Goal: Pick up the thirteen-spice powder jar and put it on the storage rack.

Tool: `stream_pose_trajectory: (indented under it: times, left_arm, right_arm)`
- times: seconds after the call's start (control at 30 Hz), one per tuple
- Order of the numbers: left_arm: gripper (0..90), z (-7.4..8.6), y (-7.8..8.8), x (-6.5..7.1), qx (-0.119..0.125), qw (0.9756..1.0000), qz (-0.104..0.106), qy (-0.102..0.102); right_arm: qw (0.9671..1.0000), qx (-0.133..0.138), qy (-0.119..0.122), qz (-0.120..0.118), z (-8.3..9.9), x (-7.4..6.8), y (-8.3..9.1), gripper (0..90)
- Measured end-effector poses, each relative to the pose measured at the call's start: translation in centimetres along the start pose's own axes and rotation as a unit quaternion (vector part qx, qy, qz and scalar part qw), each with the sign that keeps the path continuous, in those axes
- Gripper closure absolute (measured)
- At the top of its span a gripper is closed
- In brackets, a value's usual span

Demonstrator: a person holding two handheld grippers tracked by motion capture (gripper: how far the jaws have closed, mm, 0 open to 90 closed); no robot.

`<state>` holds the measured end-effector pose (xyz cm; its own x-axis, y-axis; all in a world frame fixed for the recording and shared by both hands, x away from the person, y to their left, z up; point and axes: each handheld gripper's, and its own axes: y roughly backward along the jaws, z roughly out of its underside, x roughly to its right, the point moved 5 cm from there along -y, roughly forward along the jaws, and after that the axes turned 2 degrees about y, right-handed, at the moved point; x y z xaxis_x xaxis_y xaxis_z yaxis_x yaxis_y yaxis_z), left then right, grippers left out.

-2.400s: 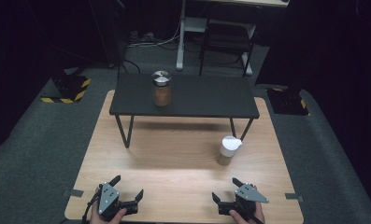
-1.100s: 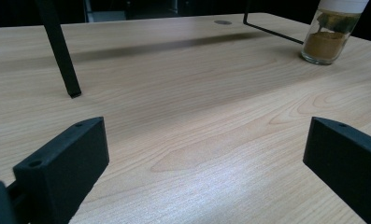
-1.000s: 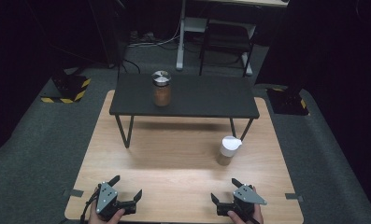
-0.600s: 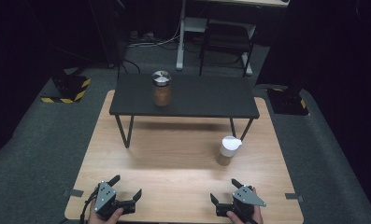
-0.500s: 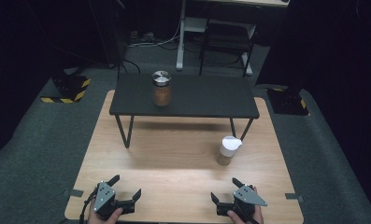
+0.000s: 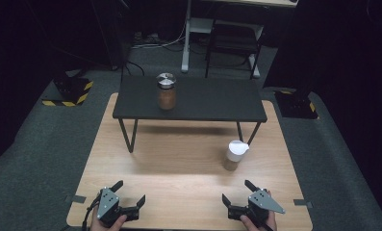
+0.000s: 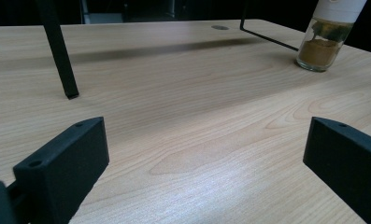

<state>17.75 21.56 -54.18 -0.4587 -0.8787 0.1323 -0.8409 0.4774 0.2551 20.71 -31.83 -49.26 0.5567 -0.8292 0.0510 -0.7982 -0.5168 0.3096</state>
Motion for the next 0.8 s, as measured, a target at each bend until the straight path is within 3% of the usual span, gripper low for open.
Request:
stream_pose_trajectory:
  times: [0.23, 0.5, 0.8]
  left_arm:
    - [0.6, 0.0, 0.0, 0.0, -0.001, 1.0, 0.003, -0.003]
    - [0.6, 0.0, 0.0, 0.0, -0.001, 1.0, 0.004, -0.001]
    - [0.6, 0.1, 0.2, 0.1, 0.0, 1.0, 0.004, -0.002]
  right_arm:
    - [0.9999, 0.004, -0.008, 0.009, -0.7, 0.2, -0.1, 0.1]
    - [0.9996, 0.005, 0.001, 0.027, -1.7, 0.5, -0.8, 0.2]
    - [0.9988, -0.008, -0.015, 0.046, -1.9, 2.2, -3.1, 0.2]
